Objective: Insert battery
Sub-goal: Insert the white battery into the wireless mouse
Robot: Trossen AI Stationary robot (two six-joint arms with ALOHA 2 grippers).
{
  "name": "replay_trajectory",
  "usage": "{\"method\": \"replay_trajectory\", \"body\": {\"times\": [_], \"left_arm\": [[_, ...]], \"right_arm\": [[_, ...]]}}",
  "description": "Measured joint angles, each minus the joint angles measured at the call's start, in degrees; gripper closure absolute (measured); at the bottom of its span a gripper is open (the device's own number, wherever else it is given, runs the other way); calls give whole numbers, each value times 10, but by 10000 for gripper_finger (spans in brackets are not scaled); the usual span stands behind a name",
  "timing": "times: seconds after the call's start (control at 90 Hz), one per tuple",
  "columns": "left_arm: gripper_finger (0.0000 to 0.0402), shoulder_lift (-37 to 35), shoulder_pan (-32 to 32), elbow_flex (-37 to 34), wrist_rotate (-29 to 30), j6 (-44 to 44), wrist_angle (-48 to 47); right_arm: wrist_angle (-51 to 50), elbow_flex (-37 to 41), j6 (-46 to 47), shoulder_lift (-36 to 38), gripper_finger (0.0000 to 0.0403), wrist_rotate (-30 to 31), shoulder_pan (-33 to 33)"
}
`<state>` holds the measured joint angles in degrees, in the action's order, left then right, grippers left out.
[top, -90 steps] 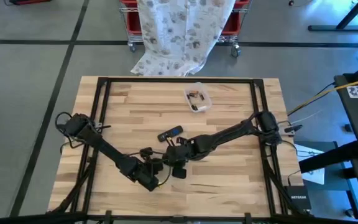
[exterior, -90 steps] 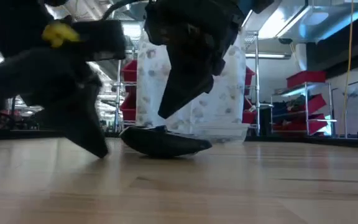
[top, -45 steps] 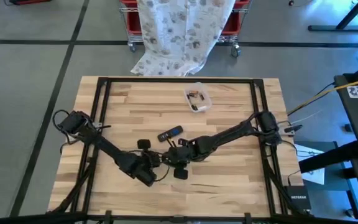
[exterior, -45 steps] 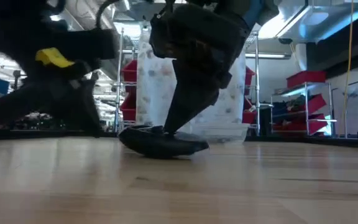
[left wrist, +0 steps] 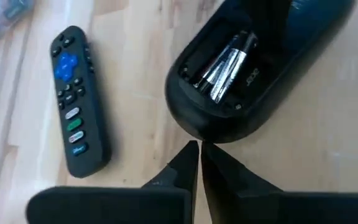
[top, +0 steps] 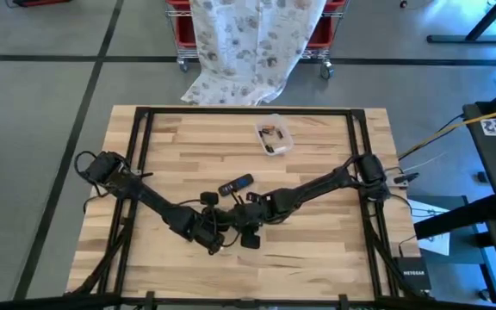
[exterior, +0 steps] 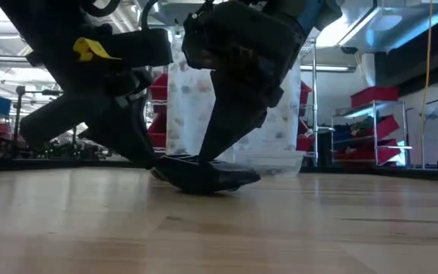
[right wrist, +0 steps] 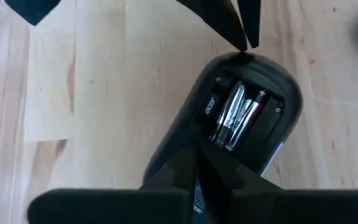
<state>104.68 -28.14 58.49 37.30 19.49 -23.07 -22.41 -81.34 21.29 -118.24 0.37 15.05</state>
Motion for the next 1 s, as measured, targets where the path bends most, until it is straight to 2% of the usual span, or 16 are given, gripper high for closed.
{"method": "replay_trajectory", "body": {"times": [0.156,0.444,0.556,0.644,1.0], "left_arm": [[399,0,0,0,-7,0,2],[399,0,0,0,-8,2,3],[399,0,0,0,-9,2,3],[399,0,0,0,-9,3,2],[399,1,0,0,-9,3,3]], "right_arm": [[1,0,-3,0,403,-1,0],[-1,-13,-6,0,403,-41,0],[-18,-20,-6,0,403,-39,0],[-34,-23,0,0,403,-13,0],[-67,-28,13,3,403,-4,0]]}}
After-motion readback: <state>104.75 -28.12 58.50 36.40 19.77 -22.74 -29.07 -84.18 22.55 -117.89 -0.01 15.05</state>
